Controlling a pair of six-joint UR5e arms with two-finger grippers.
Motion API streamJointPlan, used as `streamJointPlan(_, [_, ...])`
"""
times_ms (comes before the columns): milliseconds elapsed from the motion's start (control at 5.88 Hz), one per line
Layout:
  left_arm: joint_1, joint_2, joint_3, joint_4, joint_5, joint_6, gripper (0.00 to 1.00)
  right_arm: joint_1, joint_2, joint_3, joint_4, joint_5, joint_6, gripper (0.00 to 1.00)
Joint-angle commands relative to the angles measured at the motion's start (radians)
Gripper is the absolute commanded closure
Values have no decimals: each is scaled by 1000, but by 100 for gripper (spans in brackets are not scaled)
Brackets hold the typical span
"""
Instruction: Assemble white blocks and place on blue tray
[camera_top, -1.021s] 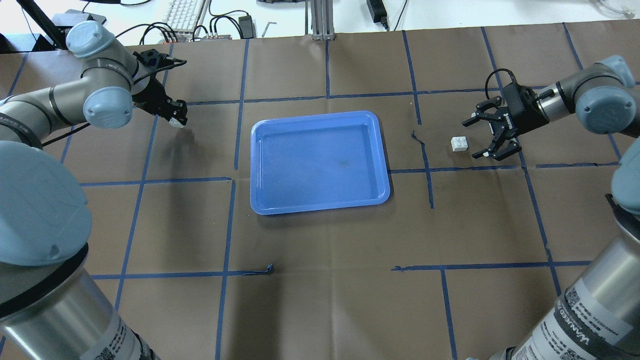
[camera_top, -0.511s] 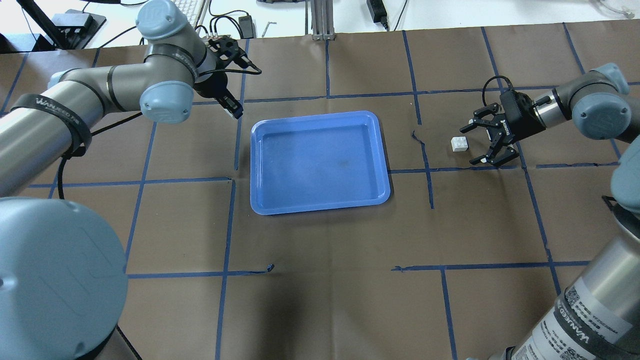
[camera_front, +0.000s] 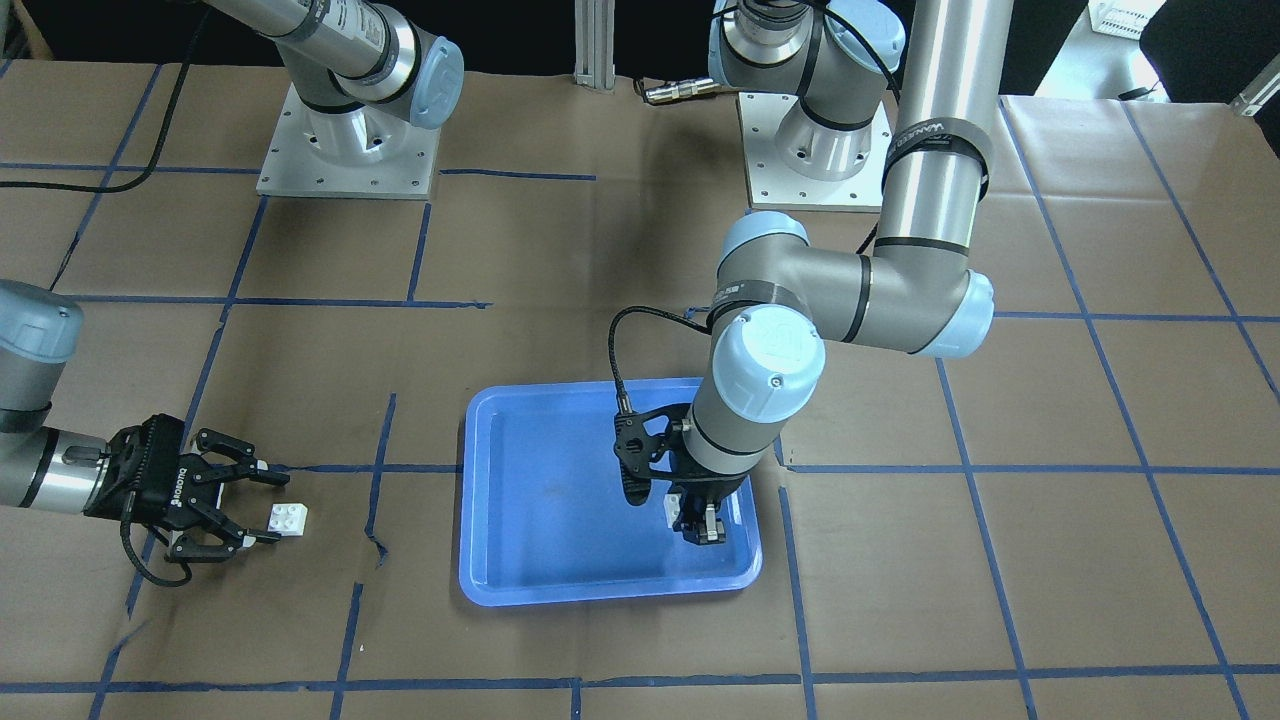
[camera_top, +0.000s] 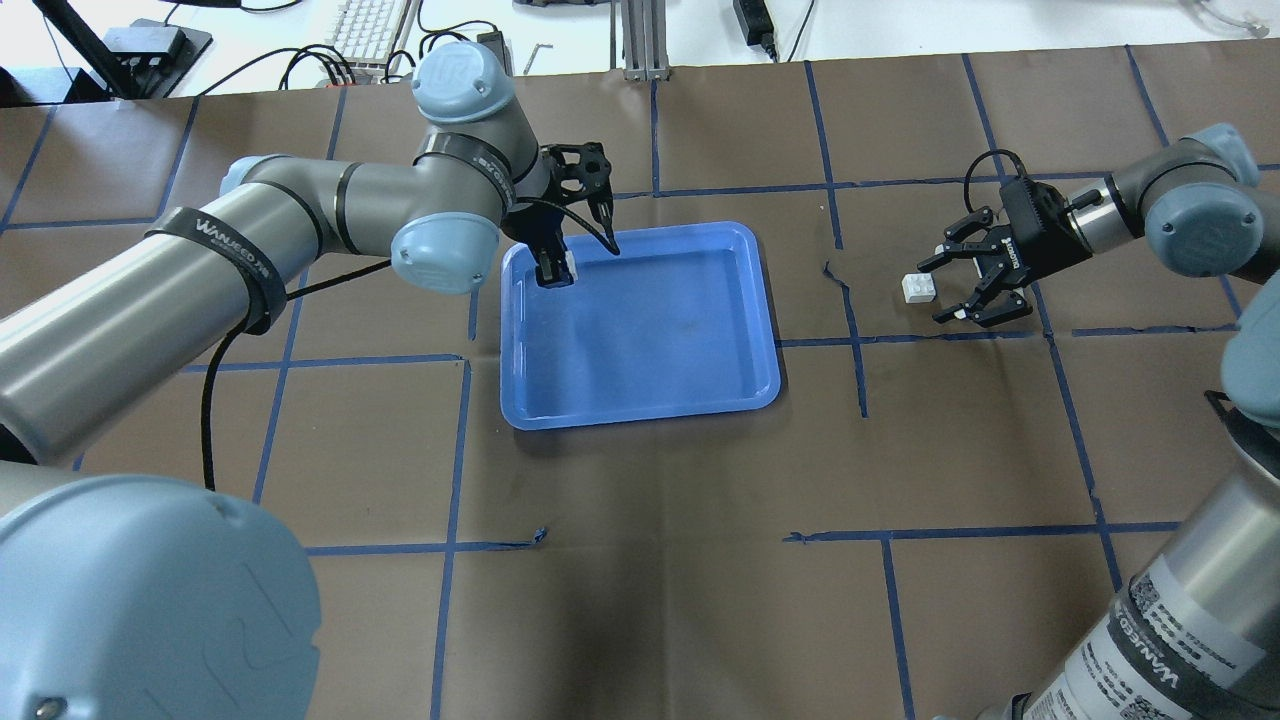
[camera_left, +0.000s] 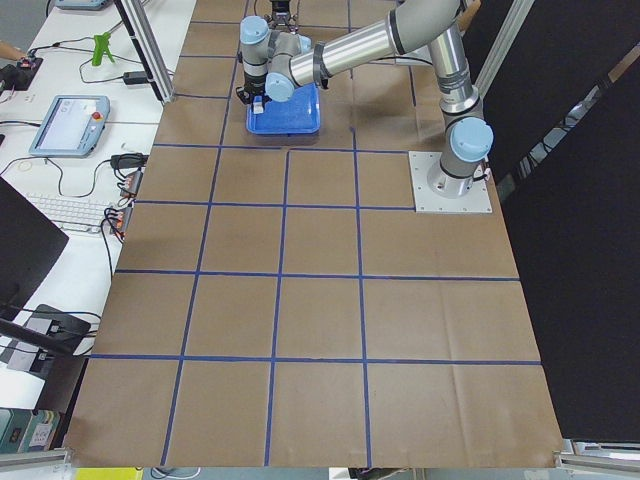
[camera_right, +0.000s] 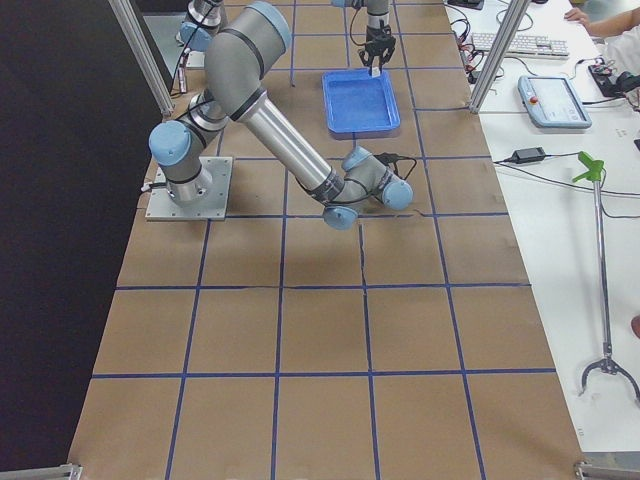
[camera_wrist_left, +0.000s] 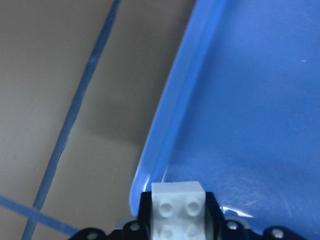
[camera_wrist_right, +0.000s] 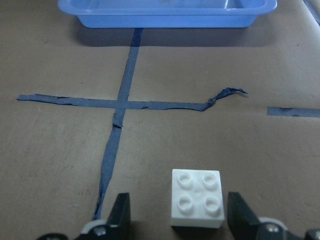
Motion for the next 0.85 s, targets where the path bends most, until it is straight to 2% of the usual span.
streamJointPlan(0, [-65, -13, -43, 2, 4, 28, 83, -1, -1, -1, 1, 0, -1, 59])
streamJointPlan(340, [-101, -19, -46, 4, 6, 21, 83, 0, -10, -8, -8, 0, 10, 66])
streamJointPlan(681, [-101, -31, -49, 30, 6, 18, 79, 10, -88, -41, -8, 2, 72, 67])
